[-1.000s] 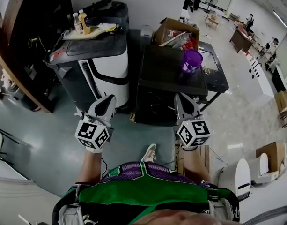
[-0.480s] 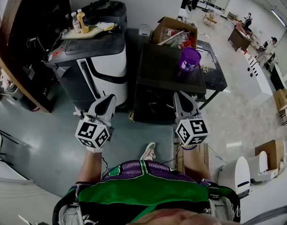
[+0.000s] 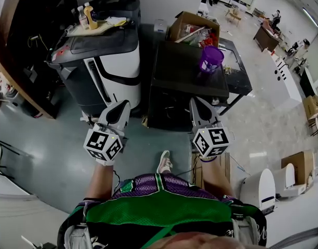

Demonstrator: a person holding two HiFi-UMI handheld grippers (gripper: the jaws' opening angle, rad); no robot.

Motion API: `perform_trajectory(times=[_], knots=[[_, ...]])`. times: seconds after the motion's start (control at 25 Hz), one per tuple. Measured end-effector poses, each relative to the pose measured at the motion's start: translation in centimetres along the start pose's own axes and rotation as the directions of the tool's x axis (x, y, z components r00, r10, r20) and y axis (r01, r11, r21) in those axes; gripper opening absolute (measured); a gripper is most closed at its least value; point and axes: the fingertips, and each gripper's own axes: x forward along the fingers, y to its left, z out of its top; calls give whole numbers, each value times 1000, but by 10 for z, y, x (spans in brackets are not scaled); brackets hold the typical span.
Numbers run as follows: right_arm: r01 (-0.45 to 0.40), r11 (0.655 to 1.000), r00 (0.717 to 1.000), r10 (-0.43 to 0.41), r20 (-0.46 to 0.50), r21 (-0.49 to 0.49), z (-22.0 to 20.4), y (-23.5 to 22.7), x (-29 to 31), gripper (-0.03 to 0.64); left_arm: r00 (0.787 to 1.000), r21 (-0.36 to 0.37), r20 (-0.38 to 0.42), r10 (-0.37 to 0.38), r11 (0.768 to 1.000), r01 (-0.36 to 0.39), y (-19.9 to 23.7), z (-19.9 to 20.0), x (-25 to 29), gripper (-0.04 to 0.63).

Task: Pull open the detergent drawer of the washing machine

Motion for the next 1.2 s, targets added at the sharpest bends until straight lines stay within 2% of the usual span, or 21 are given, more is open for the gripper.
perform_trajectory(times=[0.36, 0.52, 0.68, 0.76, 0.88, 1.04, 1.2], knots=[[-31, 1000, 999, 31, -9, 3, -7, -3, 8, 16, 1000, -19, -13, -16, 1000, 16, -3, -13, 16, 17], [-74, 997, 997, 74, -21, 20, -10, -6, 20, 101, 1000, -18, -19, -10, 1000, 9, -1, -16, 23, 17], [-168, 977, 985, 172, -16, 129, -15, -1, 34, 224, 1000, -20, -29, 5, 1000, -6, 4, -20, 29, 18], [-198, 966, 979, 203, -12, 164, -18, 0, 40, 244, 999, -24, -34, 8, 1000, -9, 5, -24, 32, 18], [-211, 961, 976, 218, -22, 182, -27, -3, 51, 250, 999, -25, -41, 6, 1000, -7, 6, -29, 38, 17], [-220, 964, 971, 231, -63, 147, -47, -3, 67, 250, 999, -25, -52, 2, 1000, -3, 8, -39, 45, 17], [-227, 957, 960, 251, -122, 178, -80, -2, 78, 250, 998, -30, -55, 4, 1000, -6, 8, -46, 52, 17]])
